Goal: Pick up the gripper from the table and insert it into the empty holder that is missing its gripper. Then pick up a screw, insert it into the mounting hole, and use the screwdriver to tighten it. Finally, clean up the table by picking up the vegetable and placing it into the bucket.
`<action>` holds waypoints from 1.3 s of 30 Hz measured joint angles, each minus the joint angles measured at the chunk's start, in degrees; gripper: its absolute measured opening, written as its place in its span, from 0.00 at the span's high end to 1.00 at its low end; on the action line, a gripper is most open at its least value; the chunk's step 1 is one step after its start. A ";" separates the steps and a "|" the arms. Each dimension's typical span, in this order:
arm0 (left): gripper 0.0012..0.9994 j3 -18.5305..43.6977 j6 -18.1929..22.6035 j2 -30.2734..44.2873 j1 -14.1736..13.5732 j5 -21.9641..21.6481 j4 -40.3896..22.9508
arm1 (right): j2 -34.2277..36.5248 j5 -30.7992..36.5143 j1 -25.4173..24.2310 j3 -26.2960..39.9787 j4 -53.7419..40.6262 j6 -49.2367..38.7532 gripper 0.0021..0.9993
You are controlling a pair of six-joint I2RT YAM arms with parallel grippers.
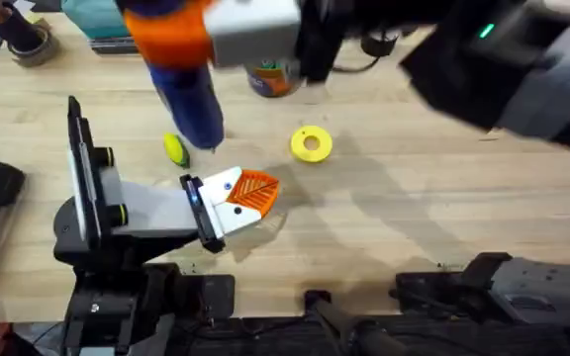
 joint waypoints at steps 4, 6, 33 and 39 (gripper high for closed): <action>1.00 0.00 0.00 0.00 0.00 0.00 0.00 | 0.00 0.52 -2.14 8.09 -18.26 -3.12 0.98; 1.00 0.00 0.01 0.00 0.00 0.00 0.00 | 0.00 2.54 -3.62 12.90 -31.39 -6.72 0.98; 1.00 0.00 0.04 0.00 0.00 0.00 0.00 | 13.78 53.61 -24.74 25.34 -92.37 -73.44 0.98; 1.00 0.00 0.04 -0.01 0.00 0.00 0.00 | 26.02 58.31 -28.32 25.32 -91.98 -79.71 0.98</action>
